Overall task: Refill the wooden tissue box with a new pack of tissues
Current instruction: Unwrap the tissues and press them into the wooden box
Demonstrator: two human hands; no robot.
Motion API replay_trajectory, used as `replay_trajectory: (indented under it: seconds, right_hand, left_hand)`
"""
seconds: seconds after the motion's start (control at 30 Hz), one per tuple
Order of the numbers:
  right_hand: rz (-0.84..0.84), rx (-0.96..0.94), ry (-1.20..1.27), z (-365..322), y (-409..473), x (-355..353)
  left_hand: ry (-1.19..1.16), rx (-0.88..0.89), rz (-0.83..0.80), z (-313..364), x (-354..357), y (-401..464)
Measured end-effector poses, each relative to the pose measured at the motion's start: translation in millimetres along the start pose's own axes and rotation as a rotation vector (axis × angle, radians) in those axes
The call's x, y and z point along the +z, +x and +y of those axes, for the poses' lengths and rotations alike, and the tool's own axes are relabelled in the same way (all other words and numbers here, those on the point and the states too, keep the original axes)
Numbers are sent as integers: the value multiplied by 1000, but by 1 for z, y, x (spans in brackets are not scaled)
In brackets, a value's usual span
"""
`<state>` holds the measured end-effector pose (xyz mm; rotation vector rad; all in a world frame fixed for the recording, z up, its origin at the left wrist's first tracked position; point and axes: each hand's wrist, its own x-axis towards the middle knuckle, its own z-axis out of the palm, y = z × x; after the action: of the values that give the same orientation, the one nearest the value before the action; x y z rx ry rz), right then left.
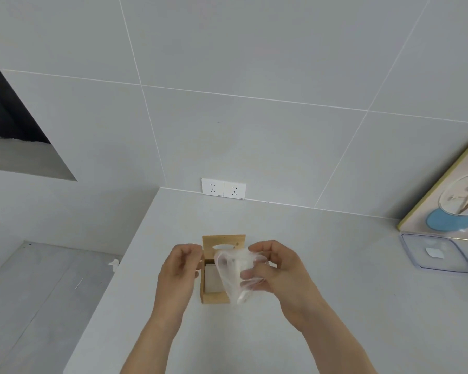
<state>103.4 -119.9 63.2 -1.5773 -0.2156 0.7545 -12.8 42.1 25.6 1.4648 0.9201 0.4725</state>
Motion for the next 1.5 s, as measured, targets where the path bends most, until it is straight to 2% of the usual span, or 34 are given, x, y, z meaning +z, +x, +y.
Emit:
replay_trajectory:
  seconds: [0.1,0.2,0.3,0.37,0.5,0.57,0.67,0.83,0.93,1.03,1.13,1.23,1.37,1.5]
  right_hand:
    - [-101,-28,141,-11,4,-4]
    - [-193,-19,258,-17,7,-6]
    - [-142,-5,259,-17,9,-7]
    - [-8,8,163,-15,11,-9]
    - [321,-54,-244,-7,17,-17]
    - [371,-124,-332,-5,20,-22]
    - [277,-161,-367,-6,24,-24]
    - [32,0,-173,-7,31,-27]
    - [-59,39,-261,-7,31,-29]
    - [-201,62,-408,-7,31,-28]
    - [-316,79,-371,-8,34,-29]
    - [-374,105,-279,-8,38,-35]
    - [-450,22,-365,-10,40,-31]
    - [-448,4,-279,-11,45,-25]
  left_hand:
    - [-118,-214,-72,-13,0,3]
    - [-313,-381,-311,-22,4,-1]
    - [-448,-355,-434,-24,6,-5]
    - [-453,-298,-361,-23,7,-3]
    - [-250,-176,-135,-17,7,11]
    - [-181,-120,-56,-14,8,18]
    - [-146,-47,-12,-9,13,25]
    - [-202,17,-19,-5,24,31]
    - [-232,26,-20,-5,24,32]
    - [-253,38,-88,-4,24,32]
    - [-274,46,-160,-3,19,32]
    - [-285,35,-196,-4,12,33]
    - [-315,-7,-272,-6,7,33]
    - [-324,6,-289,-6,6,32]
